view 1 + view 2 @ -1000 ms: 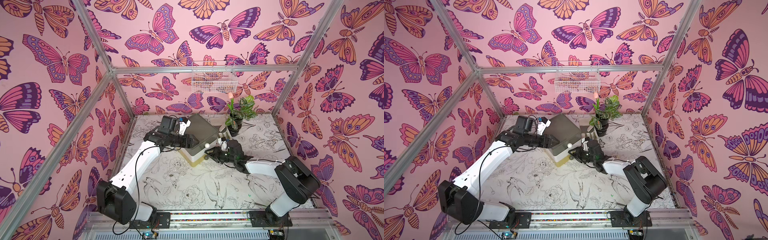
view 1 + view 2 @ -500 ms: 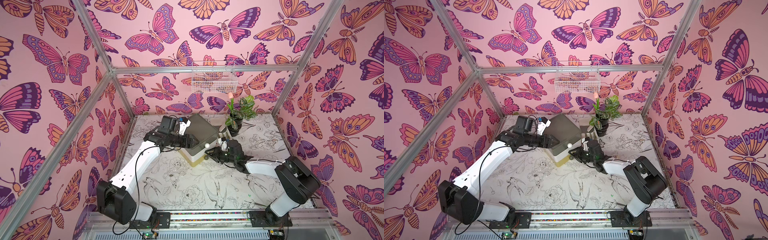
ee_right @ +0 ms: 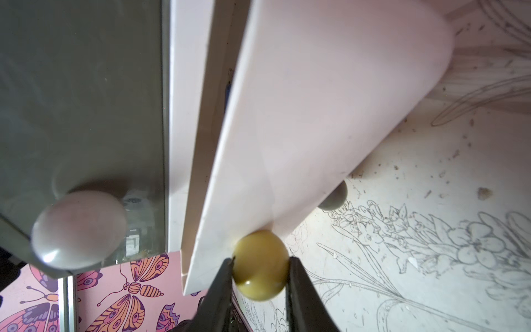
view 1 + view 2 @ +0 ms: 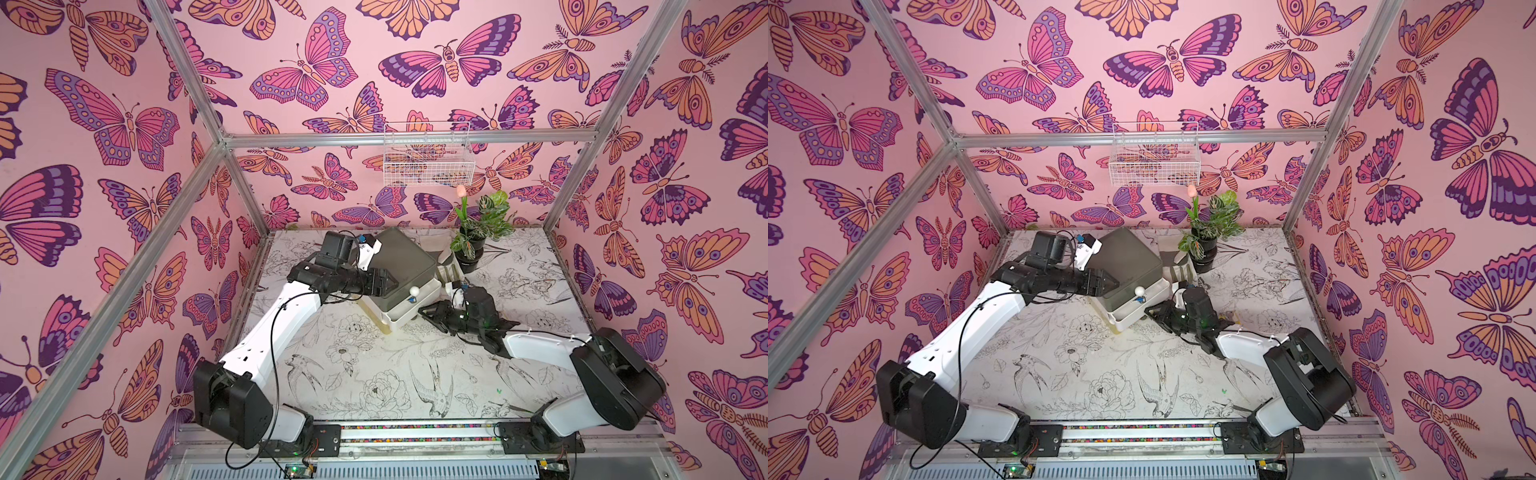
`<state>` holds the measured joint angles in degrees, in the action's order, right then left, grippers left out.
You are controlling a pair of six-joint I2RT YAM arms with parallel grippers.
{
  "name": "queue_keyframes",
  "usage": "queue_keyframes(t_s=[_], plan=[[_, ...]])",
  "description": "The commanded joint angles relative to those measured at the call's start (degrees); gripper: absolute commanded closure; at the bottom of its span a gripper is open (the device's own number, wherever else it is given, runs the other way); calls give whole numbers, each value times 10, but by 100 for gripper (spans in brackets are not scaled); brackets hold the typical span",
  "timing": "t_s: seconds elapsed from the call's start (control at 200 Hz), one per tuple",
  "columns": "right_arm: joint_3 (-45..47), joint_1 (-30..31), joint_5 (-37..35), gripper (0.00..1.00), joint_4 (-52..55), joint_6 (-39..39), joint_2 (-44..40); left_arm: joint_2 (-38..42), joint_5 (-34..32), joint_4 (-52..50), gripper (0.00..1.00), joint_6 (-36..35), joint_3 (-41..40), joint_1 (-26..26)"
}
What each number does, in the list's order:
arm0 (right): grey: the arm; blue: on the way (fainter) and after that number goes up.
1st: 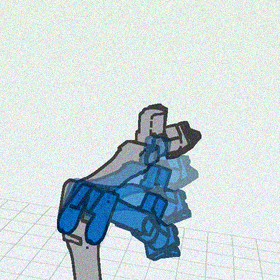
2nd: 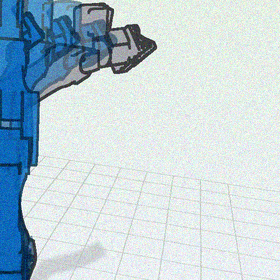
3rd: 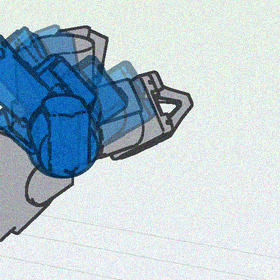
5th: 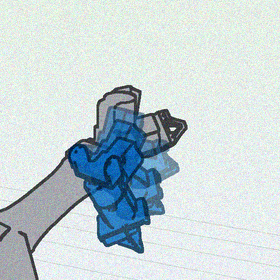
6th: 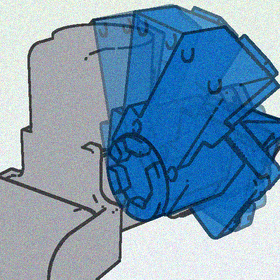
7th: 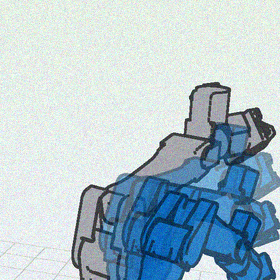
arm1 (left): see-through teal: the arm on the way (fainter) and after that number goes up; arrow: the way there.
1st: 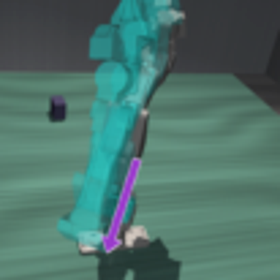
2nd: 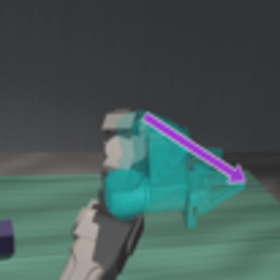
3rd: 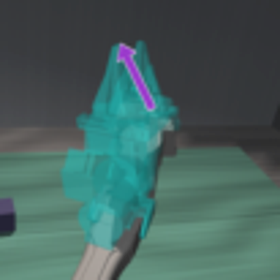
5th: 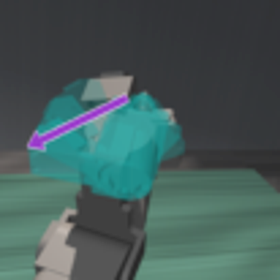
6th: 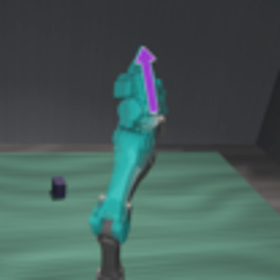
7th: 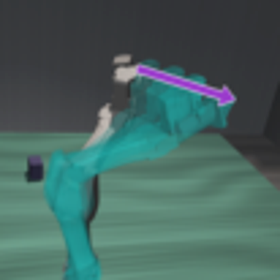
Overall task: Take the keys out of the drawer
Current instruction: Open the drawer in the storage box.
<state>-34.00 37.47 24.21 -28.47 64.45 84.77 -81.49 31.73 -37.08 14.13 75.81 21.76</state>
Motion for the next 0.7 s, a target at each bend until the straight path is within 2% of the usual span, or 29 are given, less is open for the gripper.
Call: queue_keyframes(t_s=[0.0,0.696], plan=[[11,-12,-26,80,6,-14,-46,-17,-11,-46,26,0,-10,-4],[148,-21,-96,80,178,-28,-300,-15,-6,-46,26,8,-9,-4]])
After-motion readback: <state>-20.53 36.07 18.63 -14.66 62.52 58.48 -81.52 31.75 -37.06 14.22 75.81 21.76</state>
